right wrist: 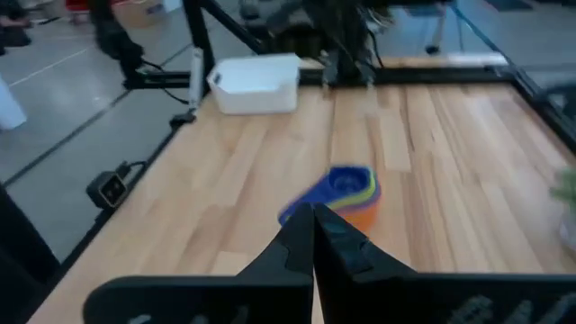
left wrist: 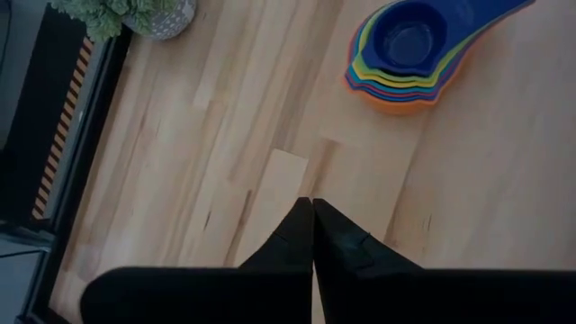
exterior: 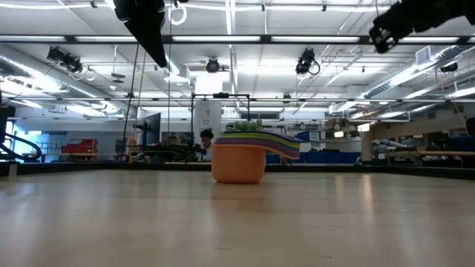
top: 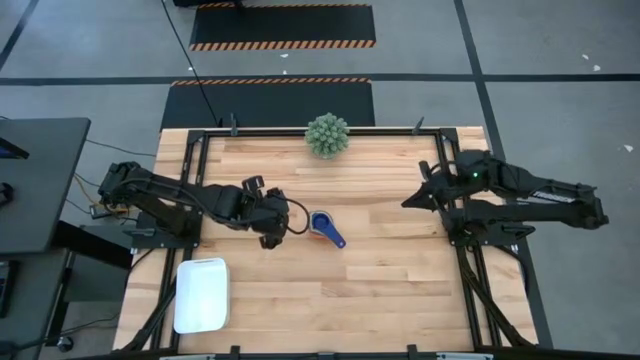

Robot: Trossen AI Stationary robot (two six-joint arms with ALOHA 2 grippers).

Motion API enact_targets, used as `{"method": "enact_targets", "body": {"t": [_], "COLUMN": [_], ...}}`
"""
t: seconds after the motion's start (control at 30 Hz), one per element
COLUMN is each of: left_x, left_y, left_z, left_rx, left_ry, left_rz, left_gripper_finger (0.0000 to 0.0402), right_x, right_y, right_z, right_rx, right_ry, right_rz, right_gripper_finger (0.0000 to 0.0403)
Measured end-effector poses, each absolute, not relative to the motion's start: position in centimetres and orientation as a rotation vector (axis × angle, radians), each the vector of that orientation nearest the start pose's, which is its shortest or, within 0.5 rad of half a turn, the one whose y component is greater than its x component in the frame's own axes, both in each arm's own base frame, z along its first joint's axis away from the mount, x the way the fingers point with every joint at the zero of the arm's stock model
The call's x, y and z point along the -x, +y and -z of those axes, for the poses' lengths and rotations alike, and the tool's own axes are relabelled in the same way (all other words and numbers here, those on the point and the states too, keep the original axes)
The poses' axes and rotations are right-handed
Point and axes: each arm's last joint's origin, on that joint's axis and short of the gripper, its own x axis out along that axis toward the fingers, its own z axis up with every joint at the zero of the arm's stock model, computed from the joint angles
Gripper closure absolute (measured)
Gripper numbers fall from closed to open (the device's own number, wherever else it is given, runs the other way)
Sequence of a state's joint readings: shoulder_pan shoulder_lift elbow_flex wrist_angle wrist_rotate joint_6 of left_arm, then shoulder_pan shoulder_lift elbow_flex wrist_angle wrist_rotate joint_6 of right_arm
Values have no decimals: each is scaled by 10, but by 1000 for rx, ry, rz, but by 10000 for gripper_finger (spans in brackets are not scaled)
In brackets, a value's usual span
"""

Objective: Nest measuring cups in basket
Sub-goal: Put the nested measuring cups into the white bin

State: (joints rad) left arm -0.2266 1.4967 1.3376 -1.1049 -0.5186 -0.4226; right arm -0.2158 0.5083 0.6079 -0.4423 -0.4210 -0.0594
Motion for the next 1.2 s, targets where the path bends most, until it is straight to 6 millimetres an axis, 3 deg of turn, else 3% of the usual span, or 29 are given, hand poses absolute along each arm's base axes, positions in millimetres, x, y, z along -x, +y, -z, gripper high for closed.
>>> {"method": "enact_targets", "body": {"t": [0.2,0.53,1.2], "left_x": [-276,-276,-277], "left_y": [-49,-50,-50], "left_z": [-299,-298,-297], "left_rx": [-110,-79,-87], "left_ry": [1097,1106,1112], "left_rz": [-478,-451,-438], "left_gripper_finger": [397,397,397], "right_x": [-114,-123,-125], "right_y": [-12,-14,-14], "right_z": [-254,-233,-232], "right_rx": [2,-9,-12], "right_ry": [387,561,561], "right_rz": [-174,-147,-155], "right_gripper_finger": [401,401,389]}}
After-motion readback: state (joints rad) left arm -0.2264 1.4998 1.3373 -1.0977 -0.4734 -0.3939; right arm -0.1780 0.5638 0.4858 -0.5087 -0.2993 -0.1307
